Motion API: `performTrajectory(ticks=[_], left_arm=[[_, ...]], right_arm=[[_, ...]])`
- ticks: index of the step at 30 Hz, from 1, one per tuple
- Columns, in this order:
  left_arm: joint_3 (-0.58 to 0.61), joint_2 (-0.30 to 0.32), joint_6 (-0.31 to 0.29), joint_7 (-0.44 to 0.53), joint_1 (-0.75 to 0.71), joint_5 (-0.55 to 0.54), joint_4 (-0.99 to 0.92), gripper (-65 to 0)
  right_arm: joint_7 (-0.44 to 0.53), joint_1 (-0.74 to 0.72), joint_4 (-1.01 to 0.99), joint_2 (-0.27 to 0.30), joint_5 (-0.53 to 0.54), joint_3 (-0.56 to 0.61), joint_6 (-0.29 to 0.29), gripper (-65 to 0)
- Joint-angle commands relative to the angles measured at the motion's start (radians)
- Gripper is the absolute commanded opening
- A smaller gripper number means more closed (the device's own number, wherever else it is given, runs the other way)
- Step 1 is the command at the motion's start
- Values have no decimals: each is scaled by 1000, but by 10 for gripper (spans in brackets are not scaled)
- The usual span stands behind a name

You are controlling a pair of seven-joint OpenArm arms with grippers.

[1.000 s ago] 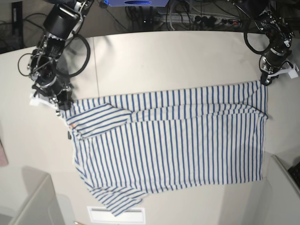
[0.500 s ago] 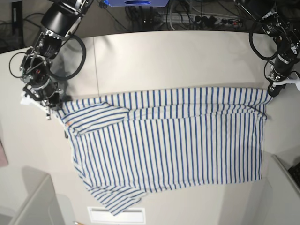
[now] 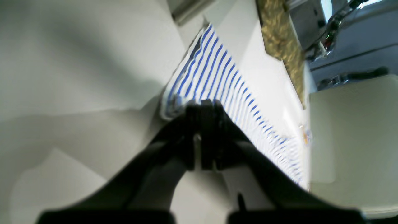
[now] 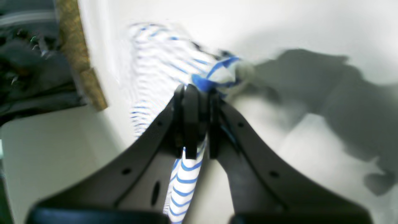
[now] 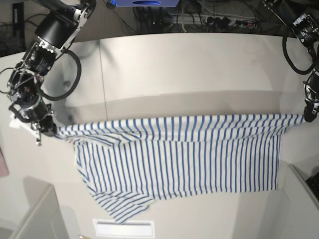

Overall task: Fold the T-shirt properly
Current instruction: 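Lift the edge and drag the shirt toward the robot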

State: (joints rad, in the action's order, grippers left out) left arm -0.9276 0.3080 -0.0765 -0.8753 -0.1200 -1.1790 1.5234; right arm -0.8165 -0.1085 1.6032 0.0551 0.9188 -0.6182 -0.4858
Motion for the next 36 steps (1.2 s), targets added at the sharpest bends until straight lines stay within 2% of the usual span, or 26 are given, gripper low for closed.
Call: performTrajectory(ticks=[1,3,6,11,15,23,29,36], left_arm=[[-6,24,1,31,1,-14,21,-650],[-6,24,-1,31,-14,-12,21,-650],[-8,23,-4,31,-93,-17,21,-650],[-6,23,-32,31,-182,-11,21,-650],[-6,21,-33,31,-229,-9,29,-650],[18,24,-38,31,-349,-8,107,-650],[75,23,-38,31,-419,-8,176,-650],[87,21,-35,31,-485,-8,211,-650]], right_arm=[[10,-18,12,18,-2,-4,11,-650],[-45,-10,13,19,-2,-4,11,-650],[-68,54,24,18,10,-4,12,-650],[-59,161,22,13,72,-4,12,-650],[-20,226,27,19,75,-4,14,-650],[-14,350,98,13,75,-6,14,-650],[-25,410,142,5,75,-93,16,-650],[-25,479,148,13,75,-116,17,-650]])
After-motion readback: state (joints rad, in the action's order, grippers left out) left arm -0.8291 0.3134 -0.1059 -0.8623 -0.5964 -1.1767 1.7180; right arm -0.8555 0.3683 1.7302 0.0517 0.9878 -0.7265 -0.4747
